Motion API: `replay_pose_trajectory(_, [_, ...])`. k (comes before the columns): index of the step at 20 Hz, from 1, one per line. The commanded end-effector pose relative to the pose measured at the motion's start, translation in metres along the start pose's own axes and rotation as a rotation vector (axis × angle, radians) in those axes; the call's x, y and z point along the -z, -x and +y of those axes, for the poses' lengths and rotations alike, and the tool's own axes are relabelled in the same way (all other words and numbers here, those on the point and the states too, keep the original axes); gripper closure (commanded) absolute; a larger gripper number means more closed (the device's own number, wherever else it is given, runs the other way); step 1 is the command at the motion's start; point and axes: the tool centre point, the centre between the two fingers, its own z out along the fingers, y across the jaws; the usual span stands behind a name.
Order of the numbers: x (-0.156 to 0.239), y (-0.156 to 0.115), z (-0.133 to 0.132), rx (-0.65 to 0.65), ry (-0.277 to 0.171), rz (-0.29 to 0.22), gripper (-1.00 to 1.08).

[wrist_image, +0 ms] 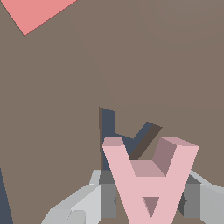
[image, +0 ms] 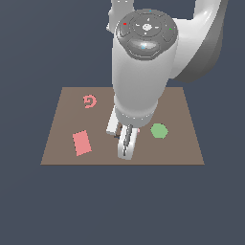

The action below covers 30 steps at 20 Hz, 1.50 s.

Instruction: Insert a designated object into the corresponding slot on a board.

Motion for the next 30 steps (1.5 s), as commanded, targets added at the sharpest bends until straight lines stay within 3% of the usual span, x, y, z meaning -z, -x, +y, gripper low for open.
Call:
replay_pose_trajectory(1, [0.000,-0.003,-0.004,-0.076,0.000,0.000,1.08])
replay_pose_trajectory(13, [0.001,-0.013,-0.014,-0.288,0.001,0.000,1.08])
replay_pose_trajectory(27, [-0.009,-0.014,-0.014,-0.311,0.002,-0.002,1.08])
replay_pose_trajectory(28, [-0.009,-0.014,-0.014,-0.311,0.002,-0.002,-0.92])
replay_pose_trajectory(30, [-0.009,-0.014,-0.014,-0.311,0.002,-0.002,-0.92])
